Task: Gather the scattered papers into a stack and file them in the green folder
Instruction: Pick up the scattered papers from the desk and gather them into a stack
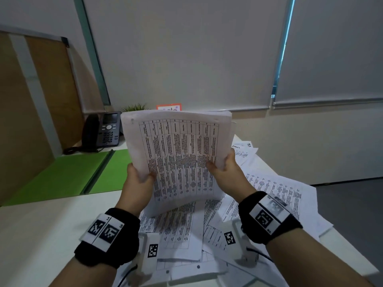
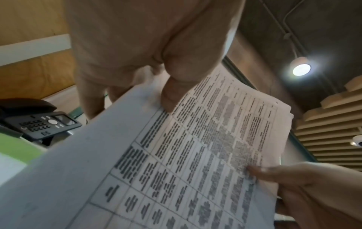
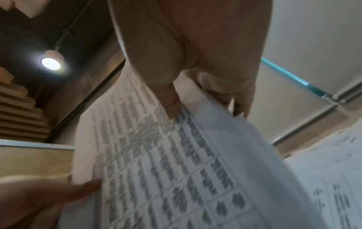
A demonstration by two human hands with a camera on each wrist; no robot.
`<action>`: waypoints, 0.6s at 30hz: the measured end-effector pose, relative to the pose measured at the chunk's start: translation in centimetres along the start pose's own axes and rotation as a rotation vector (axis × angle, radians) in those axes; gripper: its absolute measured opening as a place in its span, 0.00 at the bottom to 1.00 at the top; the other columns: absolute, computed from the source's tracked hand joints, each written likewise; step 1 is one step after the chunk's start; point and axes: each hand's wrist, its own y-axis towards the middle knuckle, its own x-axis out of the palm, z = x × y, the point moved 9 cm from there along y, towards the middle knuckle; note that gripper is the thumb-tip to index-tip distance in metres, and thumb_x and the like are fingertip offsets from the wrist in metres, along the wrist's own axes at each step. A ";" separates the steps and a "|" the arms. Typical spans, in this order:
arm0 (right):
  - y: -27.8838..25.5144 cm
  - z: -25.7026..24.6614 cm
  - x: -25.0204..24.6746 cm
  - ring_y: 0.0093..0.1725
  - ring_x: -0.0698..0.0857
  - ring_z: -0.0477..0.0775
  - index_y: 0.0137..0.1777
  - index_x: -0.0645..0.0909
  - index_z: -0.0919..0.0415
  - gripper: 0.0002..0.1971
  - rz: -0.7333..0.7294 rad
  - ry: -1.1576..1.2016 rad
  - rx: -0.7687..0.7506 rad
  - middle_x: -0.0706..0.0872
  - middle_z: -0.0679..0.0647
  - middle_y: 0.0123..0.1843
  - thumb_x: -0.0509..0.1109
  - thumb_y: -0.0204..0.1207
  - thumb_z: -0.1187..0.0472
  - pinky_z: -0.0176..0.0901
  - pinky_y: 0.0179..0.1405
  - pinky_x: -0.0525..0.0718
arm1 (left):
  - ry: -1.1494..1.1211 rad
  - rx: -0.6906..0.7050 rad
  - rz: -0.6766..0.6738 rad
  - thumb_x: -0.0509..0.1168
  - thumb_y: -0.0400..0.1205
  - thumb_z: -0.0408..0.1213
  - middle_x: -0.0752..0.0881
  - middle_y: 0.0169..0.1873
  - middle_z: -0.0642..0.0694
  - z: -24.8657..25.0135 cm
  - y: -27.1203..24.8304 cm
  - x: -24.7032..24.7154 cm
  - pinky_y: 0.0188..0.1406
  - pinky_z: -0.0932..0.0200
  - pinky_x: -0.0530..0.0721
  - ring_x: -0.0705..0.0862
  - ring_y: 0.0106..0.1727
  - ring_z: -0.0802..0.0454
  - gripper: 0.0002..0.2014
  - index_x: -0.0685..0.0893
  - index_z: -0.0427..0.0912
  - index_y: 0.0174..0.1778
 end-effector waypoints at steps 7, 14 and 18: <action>1.6 3.1 -8.5 0.46 0.83 0.55 0.65 0.72 0.54 0.22 0.065 -0.469 0.238 0.79 0.57 0.61 0.75 0.73 0.54 0.49 0.50 0.83 | -0.024 0.052 0.074 0.60 0.83 0.28 0.82 0.59 0.52 1.0 0.1 -1.0 0.68 0.44 0.75 0.80 0.62 0.47 0.22 0.72 0.51 0.71; 0.2 8.8 -11.8 0.55 0.84 0.58 0.54 0.81 0.67 0.14 -0.233 -1.070 0.576 0.83 0.57 0.49 0.69 0.79 0.54 0.41 0.42 0.77 | -0.067 0.101 0.085 0.60 0.82 0.27 0.83 0.59 0.50 2.3 0.4 -0.5 0.67 0.44 0.76 0.82 0.62 0.46 0.21 0.73 0.47 0.71; 0.0 10.3 -9.9 0.39 0.80 0.55 0.38 0.81 0.64 0.16 -0.312 -1.144 0.583 0.81 0.56 0.40 0.74 0.72 0.49 0.42 0.41 0.76 | -0.100 0.111 0.058 0.60 0.83 0.27 0.83 0.63 0.48 2.6 0.3 0.1 0.67 0.44 0.77 0.82 0.62 0.46 0.20 0.72 0.45 0.72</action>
